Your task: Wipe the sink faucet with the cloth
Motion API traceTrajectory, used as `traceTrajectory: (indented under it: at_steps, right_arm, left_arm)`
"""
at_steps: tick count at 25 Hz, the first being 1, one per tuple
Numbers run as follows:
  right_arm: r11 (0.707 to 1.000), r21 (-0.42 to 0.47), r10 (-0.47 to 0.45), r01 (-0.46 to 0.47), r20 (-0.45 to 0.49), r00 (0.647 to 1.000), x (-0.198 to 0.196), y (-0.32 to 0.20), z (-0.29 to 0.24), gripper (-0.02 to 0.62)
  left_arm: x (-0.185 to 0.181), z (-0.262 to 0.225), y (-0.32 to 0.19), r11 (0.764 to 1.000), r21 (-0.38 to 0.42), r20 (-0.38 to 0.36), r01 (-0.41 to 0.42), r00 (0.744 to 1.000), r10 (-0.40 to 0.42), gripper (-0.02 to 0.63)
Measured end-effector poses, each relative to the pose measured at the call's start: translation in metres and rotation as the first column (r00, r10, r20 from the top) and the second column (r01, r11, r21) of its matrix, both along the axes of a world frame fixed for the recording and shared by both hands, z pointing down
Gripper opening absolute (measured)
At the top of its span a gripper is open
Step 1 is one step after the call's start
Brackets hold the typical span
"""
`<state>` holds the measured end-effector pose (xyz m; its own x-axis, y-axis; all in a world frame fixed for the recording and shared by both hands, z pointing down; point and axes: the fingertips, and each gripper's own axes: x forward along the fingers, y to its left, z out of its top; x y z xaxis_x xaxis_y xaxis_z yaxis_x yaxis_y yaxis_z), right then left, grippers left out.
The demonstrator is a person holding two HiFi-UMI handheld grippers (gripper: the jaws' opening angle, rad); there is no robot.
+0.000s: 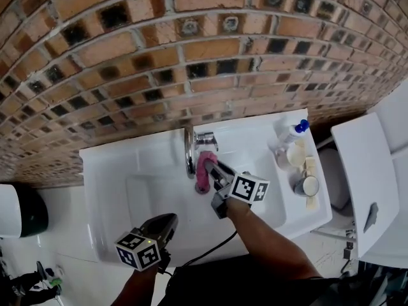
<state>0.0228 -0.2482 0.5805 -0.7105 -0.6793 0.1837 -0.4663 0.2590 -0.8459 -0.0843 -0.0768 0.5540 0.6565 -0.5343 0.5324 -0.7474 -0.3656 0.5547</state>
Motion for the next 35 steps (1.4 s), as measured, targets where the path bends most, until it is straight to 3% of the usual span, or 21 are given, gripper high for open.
traceTrajectory:
  at_steps: [3, 12, 21, 29, 35]
  right_arm:
    - [0.994, -0.079, 0.074, -0.071, 0.036, 0.997, 0.002, -0.016, 0.025, 0.112]
    - [0.985, -0.08, 0.159, -0.153, 0.07, 0.985, -0.001, -0.044, 0.03, 0.112]
    - [0.956, -0.186, 0.263, -0.227, 0.196, 0.945, 0.003, -0.047, 0.016, 0.112]
    - [0.967, -0.143, 0.239, -0.211, 0.225, 0.944, 0.002, -0.053, 0.002, 0.114]
    - [0.987, -0.091, 0.141, -0.129, 0.143, 0.98, -0.004, -0.04, 0.015, 0.114]
  left_arm:
    - [-0.006, 0.003, 0.005, 1.0, -0.014, 0.007, 0.019, 1.0, -0.019, 0.006]
    - [-0.028, 0.013, 0.012, 0.993, -0.054, 0.016, 0.105, 0.994, -0.104, 0.006]
    - [-0.025, 0.008, 0.009, 0.995, -0.045, 0.004, 0.094, 0.996, -0.094, 0.006]
    - [-0.03, 0.004, 0.02, 0.995, -0.034, 0.007, 0.092, 0.996, -0.092, 0.006]
    - [-0.037, 0.002, 0.031, 0.993, -0.024, 0.012, 0.115, 0.993, -0.115, 0.006]
